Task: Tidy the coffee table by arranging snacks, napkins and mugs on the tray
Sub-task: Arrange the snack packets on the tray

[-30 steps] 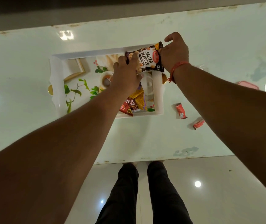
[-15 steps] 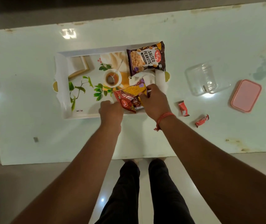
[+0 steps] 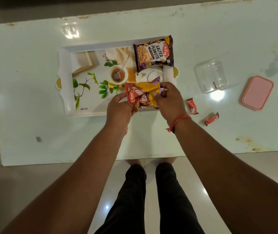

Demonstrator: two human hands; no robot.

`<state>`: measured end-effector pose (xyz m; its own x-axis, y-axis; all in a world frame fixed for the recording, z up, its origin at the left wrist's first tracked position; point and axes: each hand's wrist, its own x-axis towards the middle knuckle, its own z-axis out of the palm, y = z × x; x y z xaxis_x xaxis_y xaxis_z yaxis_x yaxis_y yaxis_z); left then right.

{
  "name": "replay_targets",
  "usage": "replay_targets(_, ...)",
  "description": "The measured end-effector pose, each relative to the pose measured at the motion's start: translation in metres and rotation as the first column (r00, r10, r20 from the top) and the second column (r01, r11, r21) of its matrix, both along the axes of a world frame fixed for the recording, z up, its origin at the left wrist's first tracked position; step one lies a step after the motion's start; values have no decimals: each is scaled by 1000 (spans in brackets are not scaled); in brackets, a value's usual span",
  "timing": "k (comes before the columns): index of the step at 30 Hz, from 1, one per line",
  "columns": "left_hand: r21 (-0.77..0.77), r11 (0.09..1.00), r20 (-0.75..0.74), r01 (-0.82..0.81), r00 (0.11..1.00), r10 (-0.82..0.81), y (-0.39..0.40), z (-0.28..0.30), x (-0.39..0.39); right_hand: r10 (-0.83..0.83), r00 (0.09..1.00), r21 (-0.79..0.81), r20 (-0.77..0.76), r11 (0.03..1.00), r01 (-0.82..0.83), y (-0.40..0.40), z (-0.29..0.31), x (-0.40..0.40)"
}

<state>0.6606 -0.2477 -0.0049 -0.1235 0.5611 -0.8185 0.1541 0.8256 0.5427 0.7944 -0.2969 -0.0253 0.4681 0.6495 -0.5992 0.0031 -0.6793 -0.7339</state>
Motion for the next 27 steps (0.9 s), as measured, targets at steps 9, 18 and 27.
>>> replay_targets(9,152,928,-178,340,933,-313,5,-3,-25,-39,998,-21,57,999,40,-18,9,33)
replay_targets(18,-130,992,206,-3,978,30,-12,3,2,-277,909,92,-311,943,319,-31,20,-5)
replay_targets(27,190,975,133,114,981,-141,-3,14,-11,-136,983,34,-123,989,141,-63,30,-8)
